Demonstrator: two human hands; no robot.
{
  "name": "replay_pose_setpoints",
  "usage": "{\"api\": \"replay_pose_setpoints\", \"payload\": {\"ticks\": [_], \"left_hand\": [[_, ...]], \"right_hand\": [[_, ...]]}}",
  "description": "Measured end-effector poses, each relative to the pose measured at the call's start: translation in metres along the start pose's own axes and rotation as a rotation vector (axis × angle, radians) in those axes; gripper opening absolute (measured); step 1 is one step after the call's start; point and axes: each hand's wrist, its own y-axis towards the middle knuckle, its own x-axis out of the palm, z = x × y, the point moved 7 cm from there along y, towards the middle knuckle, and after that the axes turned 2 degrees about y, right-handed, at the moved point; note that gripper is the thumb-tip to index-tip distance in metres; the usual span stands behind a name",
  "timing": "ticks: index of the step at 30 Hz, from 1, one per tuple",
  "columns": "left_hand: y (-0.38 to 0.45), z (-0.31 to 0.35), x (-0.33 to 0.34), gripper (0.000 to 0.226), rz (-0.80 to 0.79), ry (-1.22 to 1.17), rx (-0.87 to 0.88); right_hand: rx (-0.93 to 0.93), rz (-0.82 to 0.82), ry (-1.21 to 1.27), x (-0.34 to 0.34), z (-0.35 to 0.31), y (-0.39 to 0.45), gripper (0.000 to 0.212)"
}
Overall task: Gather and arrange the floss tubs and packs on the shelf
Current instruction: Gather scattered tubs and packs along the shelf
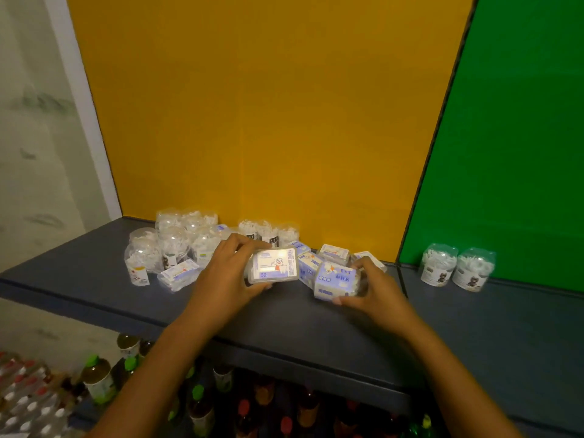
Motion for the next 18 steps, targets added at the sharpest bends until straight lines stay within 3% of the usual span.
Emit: {"api": "replay_pose_setpoints", "payload": {"ticks": [5, 10, 18], "left_hand": [[0.006, 0.024, 0.025, 0.065, -0.058, -0.097, 0.074], [0.016, 0.073, 0.050, 0.063, -0.092, -0.160, 0.146], [0.023, 0.166, 0.085, 0.063, -0.117, -0.229, 0.285]], "right_hand": [[0.115, 0.143, 0.297, -0.036, 0.010, -0.034, 0.066], [0.146, 0.257, 0.451, -0.081, 0.020, -0.079, 0.045], [0.218, 0.445, 0.473, -0.159, 0.079, -0.135, 0.062]]}}
